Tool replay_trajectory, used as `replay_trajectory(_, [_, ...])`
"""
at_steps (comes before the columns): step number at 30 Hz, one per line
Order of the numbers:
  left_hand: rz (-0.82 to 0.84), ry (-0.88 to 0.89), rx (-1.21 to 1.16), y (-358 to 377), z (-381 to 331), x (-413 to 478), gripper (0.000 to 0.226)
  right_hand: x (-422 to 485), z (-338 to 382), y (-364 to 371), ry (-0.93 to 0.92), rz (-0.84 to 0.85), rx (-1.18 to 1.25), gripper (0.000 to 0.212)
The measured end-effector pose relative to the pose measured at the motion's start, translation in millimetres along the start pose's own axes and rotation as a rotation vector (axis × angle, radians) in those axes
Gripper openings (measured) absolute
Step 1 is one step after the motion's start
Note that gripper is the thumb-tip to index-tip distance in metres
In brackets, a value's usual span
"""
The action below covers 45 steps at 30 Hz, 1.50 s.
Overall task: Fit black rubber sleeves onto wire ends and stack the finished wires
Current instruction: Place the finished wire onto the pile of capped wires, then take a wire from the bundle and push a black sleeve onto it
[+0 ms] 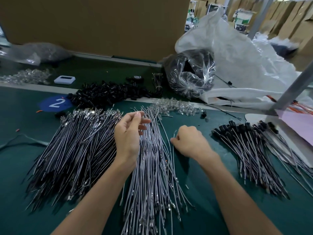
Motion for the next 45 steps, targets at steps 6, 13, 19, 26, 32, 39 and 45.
replay_trajectory(6, [0.014,-0.003,-0.007,1,1,1,0.020,3,-6,3,-0.036,-0.054,0.090,0.033])
replay_trajectory(13, [-0.001,0.071,0.108,1,-5,0,0.016,-2,-29,-14,-0.146,-0.285,0.904,0.007])
replay_trajectory(19, [-0.221,0.538,0.645,-13,-34,0,0.016,-5,-36,-16,-0.138,-0.246,1.231,0.015])
replay_trajectory(26, [-0.243,0.236,1.434,-39,-38,23,0.017,-3,-37,-12,-0.081,-0.223,1.260,0.010])
replay_trajectory(32, [-0.264,0.250,1.405,-39,-36,25,0.006,-3,-36,-10,-0.076,-0.233,1.238,0.009])
replay_trajectory(39, [-0.210,0.169,1.568,-36,-35,28,0.020,-6,-32,-10,-0.114,-0.232,1.187,0.009])
replay_trajectory(45, [-0.202,0.233,1.538,-33,-37,25,0.016,-6,-31,-10,-0.123,-0.228,1.195,0.009])
Point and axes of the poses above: each hand's wrist, its own x-axis towards the middle knuckle, its own y-axis out of the palm, z = x × y, the point moved 3 cm from there along x, towards the middle knuckle, and after that the axes turned 11 degrees about -x, right-handed, at the moved point
